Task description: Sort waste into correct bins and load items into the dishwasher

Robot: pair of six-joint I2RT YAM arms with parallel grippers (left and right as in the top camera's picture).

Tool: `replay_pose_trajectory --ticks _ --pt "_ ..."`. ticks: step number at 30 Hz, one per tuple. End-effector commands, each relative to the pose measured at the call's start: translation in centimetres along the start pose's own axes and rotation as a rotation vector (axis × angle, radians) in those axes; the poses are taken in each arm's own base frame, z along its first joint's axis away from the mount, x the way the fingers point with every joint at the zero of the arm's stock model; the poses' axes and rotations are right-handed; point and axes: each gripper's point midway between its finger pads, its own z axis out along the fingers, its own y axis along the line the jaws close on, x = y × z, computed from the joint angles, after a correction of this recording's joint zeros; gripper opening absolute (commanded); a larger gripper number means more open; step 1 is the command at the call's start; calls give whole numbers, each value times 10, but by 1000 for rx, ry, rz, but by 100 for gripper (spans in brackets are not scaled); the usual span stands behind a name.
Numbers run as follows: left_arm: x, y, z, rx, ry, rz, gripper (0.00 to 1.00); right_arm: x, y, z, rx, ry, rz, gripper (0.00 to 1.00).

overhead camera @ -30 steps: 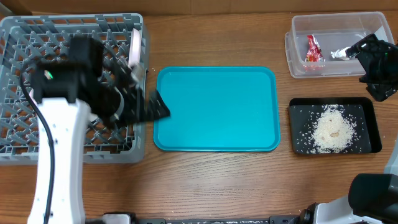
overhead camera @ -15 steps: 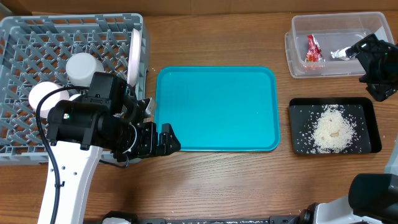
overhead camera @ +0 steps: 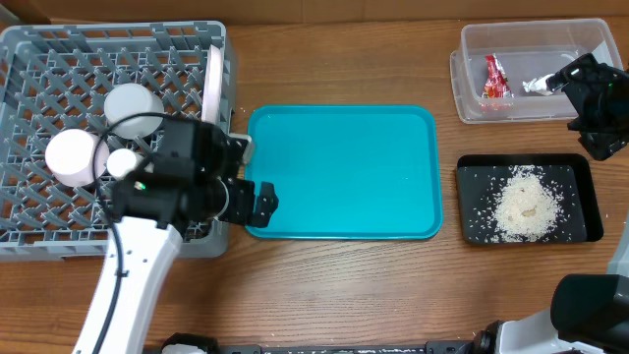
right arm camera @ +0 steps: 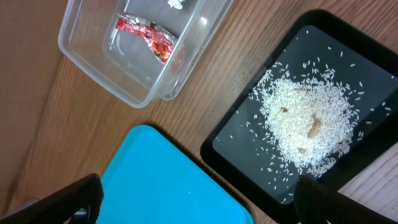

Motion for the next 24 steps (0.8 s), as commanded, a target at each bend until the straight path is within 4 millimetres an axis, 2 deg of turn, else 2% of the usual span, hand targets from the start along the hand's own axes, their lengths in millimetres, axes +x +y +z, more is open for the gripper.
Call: replay_pose_trajectory --ticks 1,6,12,18,24 --pt "18 -5 20 47 -65 178 100 -3 2 -4 -8 -14 0 100" --pt "20 -21 44 148 -352 387 100 -3 2 -4 -8 -14 0 100" --pt "36 -20 42 93 -634 499 100 -3 2 -4 -8 -14 0 100" --pt "48 -12 40 26 -725 522 100 -3 2 -4 -8 -14 0 100" --pt "45 6 29 -115 -833 505 100 -3 2 -4 -8 -14 0 100"
